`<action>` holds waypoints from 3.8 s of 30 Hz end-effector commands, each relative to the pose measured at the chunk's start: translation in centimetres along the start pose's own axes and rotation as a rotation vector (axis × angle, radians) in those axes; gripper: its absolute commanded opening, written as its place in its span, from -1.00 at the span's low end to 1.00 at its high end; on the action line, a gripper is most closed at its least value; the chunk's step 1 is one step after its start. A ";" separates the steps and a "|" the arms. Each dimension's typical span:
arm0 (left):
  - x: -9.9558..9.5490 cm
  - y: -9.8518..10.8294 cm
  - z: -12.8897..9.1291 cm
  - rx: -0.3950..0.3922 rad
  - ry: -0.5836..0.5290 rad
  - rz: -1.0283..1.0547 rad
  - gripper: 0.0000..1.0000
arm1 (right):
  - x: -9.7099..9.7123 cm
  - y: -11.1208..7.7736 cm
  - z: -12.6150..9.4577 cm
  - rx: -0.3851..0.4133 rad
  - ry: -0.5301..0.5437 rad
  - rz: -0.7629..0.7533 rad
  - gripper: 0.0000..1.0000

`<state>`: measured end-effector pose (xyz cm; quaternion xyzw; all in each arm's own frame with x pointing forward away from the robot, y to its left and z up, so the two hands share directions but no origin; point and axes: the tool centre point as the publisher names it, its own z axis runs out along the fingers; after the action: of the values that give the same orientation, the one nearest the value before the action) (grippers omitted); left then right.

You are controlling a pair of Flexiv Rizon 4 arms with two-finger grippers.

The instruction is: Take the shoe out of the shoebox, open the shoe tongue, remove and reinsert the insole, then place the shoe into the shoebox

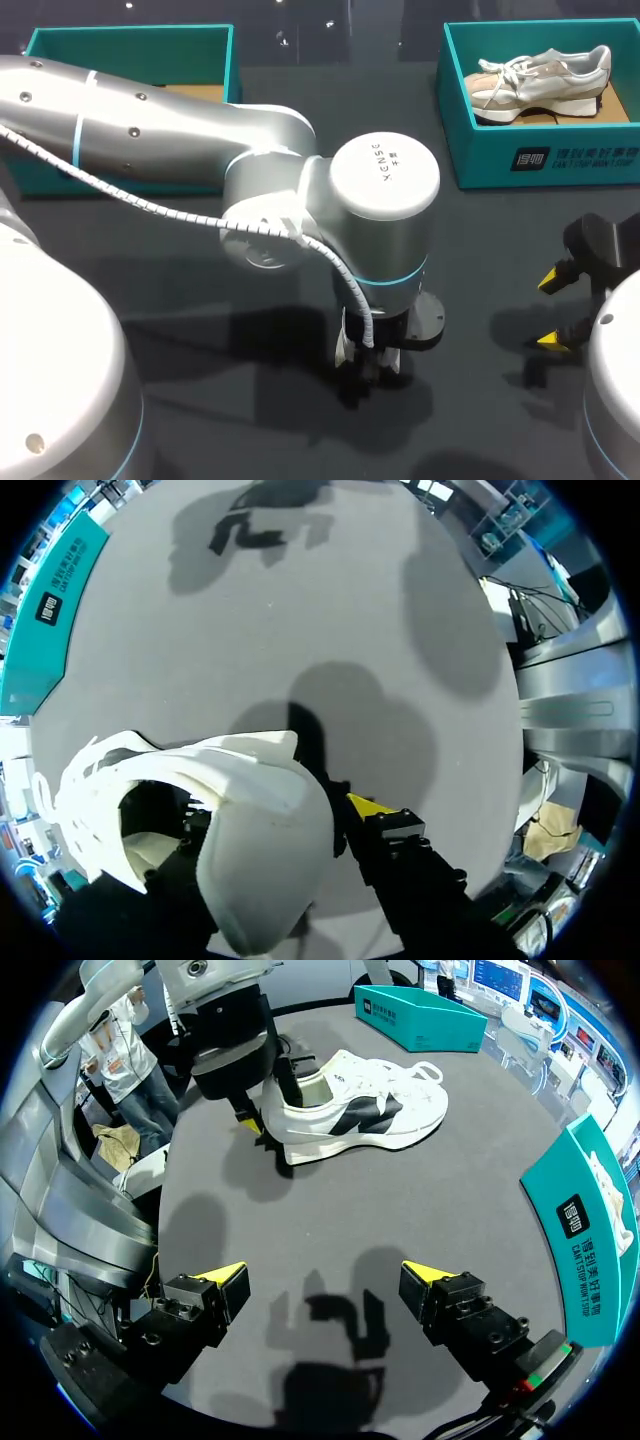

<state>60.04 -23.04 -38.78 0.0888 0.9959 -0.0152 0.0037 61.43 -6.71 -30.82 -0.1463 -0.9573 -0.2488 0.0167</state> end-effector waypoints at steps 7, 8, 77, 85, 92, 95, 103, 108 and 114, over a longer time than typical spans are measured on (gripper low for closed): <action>0.1 0.4 0.1 0.003 0.016 0.003 -1.00 | 0.2 -0.1 0.0 0.001 -0.004 0.000 1.00; 0.2 0.4 0.0 0.005 0.017 0.003 -1.00 | 0.2 -0.1 0.0 0.001 -0.004 0.000 1.00; -12.8 20.4 -28.1 0.048 0.100 -0.106 -1.00 | 0.2 -0.1 0.0 0.001 -0.004 0.000 1.00; -17.0 27.3 -28.8 0.026 0.099 -0.130 -1.00 | 0.2 -0.1 0.0 0.001 -0.004 0.000 1.00; -21.4 33.6 -29.1 -0.001 0.086 -0.140 -1.00 | 0.2 -0.1 0.0 0.001 -0.004 0.000 1.00; -23.6 36.7 -29.3 -0.005 0.087 -0.142 -1.00 | 0.2 -0.1 0.0 0.001 -0.004 0.000 1.00; -28.8 44.6 -29.2 -0.033 0.080 -0.105 -1.00 | 0.2 -0.1 0.0 0.001 -0.004 0.000 1.00; -30.4 48.5 -28.6 -0.033 0.103 -0.084 -1.00 | 0.2 -0.1 0.0 0.001 -0.004 0.000 1.00; -31.2 52.1 -27.1 -0.032 0.143 -0.033 -1.00 | 0.2 -0.1 0.0 0.001 -0.004 0.000 1.00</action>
<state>98.52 22.34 -12.45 0.0680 0.9968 0.0132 -0.0402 61.43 -6.71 -30.82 -0.1463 -0.9573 -0.2489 0.0167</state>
